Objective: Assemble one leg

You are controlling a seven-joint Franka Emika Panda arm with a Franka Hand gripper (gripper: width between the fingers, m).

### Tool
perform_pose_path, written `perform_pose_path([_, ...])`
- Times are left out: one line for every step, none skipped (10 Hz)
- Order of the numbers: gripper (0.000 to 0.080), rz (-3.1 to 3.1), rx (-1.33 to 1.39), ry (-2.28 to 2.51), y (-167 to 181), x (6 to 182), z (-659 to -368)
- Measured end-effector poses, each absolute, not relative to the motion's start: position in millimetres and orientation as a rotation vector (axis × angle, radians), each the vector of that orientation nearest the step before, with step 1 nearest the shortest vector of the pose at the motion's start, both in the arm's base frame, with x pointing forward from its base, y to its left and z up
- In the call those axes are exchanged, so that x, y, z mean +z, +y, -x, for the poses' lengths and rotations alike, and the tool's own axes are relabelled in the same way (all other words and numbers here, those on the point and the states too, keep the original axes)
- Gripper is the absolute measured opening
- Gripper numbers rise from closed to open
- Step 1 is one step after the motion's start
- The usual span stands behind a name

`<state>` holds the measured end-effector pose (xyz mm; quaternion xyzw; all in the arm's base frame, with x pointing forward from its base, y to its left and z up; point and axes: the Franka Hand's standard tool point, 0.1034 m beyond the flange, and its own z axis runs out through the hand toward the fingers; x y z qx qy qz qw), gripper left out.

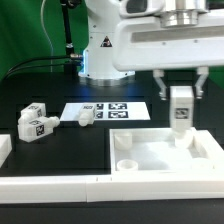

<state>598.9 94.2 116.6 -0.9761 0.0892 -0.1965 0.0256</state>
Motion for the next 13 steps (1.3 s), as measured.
perform_pose_path([0.0285,2.998,-0.713,0.251,98.7,114.3,-600.6])
perform_pose_path([0.0285,2.993,-0.731,0.26,98.9,111.6,-598.4])
perform_pose_path([0.0285,2.988,-0.74,0.265,99.5,111.1,-598.9])
perform_pose_path([0.0285,2.999,-0.746,0.225,98.4,110.3,-599.3])
perform_pose_path([0.0285,3.013,-0.755,0.174,98.0,106.7,-600.2])
perform_pose_path([0.0285,3.016,-0.765,0.145,101.9,108.6,-603.6])
perform_pose_path([0.0285,3.014,-0.782,0.113,107.5,112.6,-608.5])
perform_pose_path([0.0285,3.012,-0.791,0.094,113.0,113.1,-612.2])
perform_pose_path([0.0285,3.015,-0.79,0.094,112.0,110.6,-613.6])
perform_pose_path([0.0285,3.015,-0.794,0.091,112.4,109.9,-616.6])
perform_pose_path([0.0285,3.017,-0.796,0.099,109.2,108.2,-619.5])
perform_pose_path([0.0285,3.021,-0.795,0.109,106.3,104.6,-622.3])
perform_pose_path([0.0285,3.021,-0.797,0.106,108.6,102.2,-626.1])
